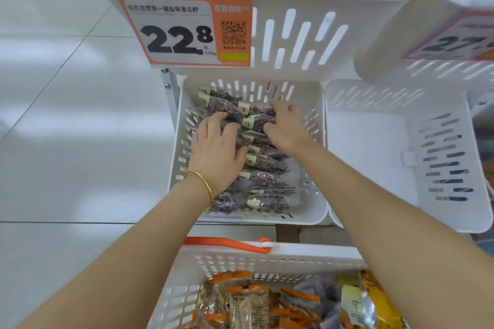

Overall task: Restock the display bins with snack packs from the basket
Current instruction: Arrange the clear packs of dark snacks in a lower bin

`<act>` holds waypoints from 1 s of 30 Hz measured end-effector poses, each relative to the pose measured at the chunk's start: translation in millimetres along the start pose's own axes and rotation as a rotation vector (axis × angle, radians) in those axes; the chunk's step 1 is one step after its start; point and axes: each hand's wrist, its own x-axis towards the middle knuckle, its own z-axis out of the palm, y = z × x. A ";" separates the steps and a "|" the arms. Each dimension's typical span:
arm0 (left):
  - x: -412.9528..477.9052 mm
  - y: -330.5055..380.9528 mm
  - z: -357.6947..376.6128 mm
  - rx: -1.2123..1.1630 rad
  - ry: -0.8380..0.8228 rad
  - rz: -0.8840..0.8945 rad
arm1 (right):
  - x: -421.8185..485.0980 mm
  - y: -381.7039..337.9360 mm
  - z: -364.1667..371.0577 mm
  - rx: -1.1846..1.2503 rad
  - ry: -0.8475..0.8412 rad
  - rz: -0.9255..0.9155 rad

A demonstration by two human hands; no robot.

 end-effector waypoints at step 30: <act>-224.2 64.2 -93.2 0.088 -0.961 0.056 | -358.8 23.5 -24.3 -0.361 -0.796 -0.255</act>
